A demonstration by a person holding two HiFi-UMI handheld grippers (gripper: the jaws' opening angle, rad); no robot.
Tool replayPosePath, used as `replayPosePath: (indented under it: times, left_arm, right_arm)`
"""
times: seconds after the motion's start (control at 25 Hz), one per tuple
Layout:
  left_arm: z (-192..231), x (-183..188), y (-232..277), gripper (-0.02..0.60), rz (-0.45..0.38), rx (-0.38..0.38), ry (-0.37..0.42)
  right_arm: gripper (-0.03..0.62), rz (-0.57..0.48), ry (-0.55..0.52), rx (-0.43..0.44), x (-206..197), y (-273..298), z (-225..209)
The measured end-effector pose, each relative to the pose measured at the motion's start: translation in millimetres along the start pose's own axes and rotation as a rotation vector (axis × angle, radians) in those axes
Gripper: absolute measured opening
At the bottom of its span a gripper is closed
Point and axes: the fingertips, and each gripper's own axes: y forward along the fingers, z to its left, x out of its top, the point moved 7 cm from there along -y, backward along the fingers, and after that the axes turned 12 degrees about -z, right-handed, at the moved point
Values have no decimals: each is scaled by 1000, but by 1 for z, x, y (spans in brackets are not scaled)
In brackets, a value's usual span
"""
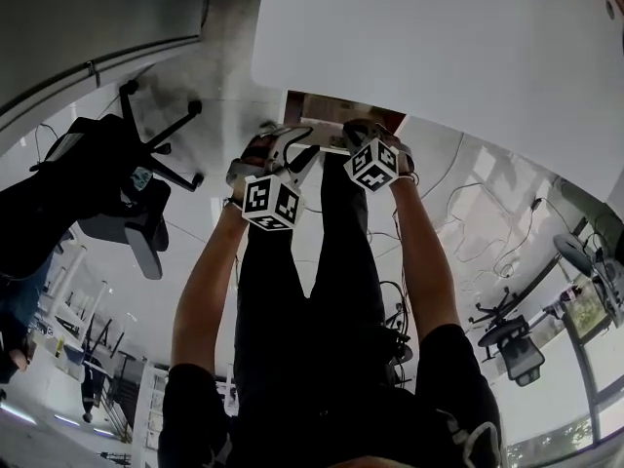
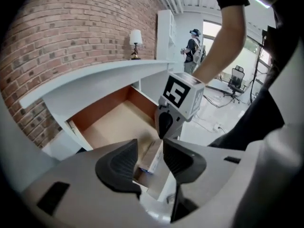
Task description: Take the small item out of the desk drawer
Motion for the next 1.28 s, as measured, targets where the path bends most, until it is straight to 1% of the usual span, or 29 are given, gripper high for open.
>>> replayPosePath:
  times: [0.12, 0.24, 0.36, 0.52, 0.64, 0.76, 0.92, 1.16, 1.28]
  left_arm:
    - [-4, -15, 17, 212, 121, -88, 87]
    - [-3, -25, 28, 224, 190, -134, 147]
    - [1, -32, 39, 225, 220, -161, 155]
    - [7, -41, 55, 225, 277, -174, 186]
    - [6, -43, 67, 225, 298, -193, 199]
    - [8, -40, 78, 225, 311, -213, 241]
    - [7, -39, 91, 225, 336, -231, 288]
    - [4, -49, 112, 225, 383, -252, 278]
    - [4, -53, 118, 225, 403, -261, 287]
  right_arm:
    - [26, 20, -5, 29, -7, 4, 0]
    - [26, 37, -26, 43, -10, 7, 0]
    - [26, 32, -33, 42, -11, 7, -1]
    - [26, 24, -38, 27, -10, 4, -4]
    - [26, 17, -37, 13, -10, 3, -7]
    - [26, 10, -37, -4, -6, -1, -14]
    - [26, 6, -37, -5, -2, -4, -20]
    - [26, 1, -31, 6, -2, -4, -23]
    - [26, 0, -28, 3, 4, -8, -26]
